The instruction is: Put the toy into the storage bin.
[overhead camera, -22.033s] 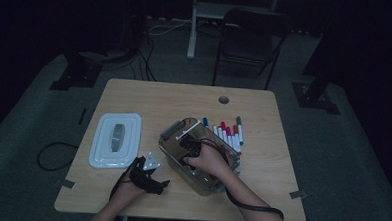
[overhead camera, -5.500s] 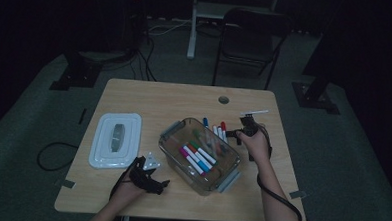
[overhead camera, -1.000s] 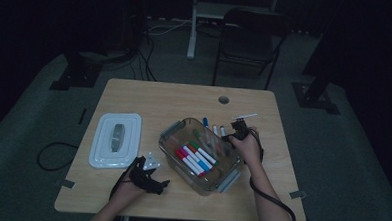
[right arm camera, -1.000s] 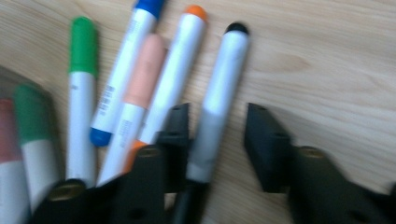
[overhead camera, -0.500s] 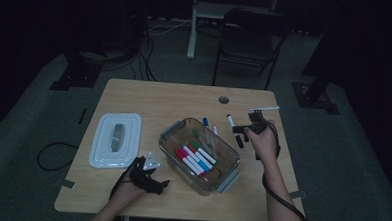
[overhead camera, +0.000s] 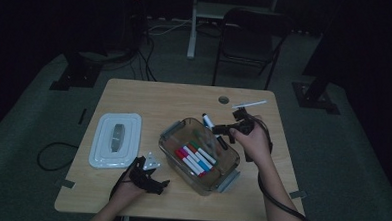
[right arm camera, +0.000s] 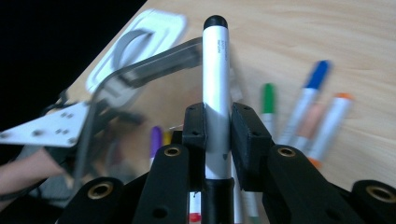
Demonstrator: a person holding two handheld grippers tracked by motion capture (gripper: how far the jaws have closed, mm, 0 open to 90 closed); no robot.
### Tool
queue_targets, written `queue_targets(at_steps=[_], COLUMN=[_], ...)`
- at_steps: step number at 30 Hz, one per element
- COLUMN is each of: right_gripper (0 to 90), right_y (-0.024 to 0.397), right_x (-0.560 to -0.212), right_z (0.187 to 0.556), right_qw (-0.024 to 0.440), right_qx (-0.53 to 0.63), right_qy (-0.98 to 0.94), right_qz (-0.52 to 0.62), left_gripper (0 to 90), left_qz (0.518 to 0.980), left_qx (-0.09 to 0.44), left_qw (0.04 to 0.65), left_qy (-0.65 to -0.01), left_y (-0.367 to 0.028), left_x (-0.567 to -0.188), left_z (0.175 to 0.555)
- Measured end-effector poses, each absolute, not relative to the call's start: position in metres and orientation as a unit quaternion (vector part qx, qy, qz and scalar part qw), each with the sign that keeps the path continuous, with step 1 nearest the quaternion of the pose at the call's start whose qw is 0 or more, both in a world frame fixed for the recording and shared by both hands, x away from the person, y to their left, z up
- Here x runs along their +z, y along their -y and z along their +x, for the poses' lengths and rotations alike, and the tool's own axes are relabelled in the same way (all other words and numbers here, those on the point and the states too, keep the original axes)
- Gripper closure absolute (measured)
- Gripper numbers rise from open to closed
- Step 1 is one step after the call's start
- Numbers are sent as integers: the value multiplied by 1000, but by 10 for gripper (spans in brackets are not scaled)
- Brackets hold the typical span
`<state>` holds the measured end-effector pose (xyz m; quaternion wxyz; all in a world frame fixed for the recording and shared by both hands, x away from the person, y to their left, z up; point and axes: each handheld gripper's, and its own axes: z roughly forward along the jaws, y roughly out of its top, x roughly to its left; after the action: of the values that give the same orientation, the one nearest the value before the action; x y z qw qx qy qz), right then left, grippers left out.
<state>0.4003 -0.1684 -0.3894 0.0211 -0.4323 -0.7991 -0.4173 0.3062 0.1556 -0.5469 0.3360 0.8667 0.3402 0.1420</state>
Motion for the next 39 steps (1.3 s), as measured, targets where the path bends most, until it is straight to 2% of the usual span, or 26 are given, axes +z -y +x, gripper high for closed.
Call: queue_targets(at_steps=[9, 16, 24, 27, 29, 32, 39], right_gripper=[766, 766, 766, 763, 710, 690, 595], right_y=[111, 76, 55, 55, 56, 62, 102], right_x=[-411, -443, -471, -472, -472, -467, -426], right_z=[393, 393, 391, 391, 392, 392, 389], right_qw=[76, 107, 107, 110, 110, 118, 83], right_qx=[-376, -320, -251, -242, -252, -277, -389], right_qy=[843, 869, 892, 891, 889, 882, 848], right_qz=[-377, -363, -361, -367, -367, -363, -350], left_gripper=[5, 5, 5, 5, 5, 6, 6], left_qz=[867, 867, 867, 867, 867, 867, 867], left_qx=[142, 142, 141, 142, 142, 142, 142], left_qw=[336, 336, 336, 336, 336, 336, 336], left_qy=[-340, -340, -340, -340, -341, -340, -340], left_y=[-156, -156, -156, -156, -156, -156, -156], left_x=[-547, -547, -547, -547, -547, -547, -547], left_z=[306, 306, 306, 306, 306, 306, 306])
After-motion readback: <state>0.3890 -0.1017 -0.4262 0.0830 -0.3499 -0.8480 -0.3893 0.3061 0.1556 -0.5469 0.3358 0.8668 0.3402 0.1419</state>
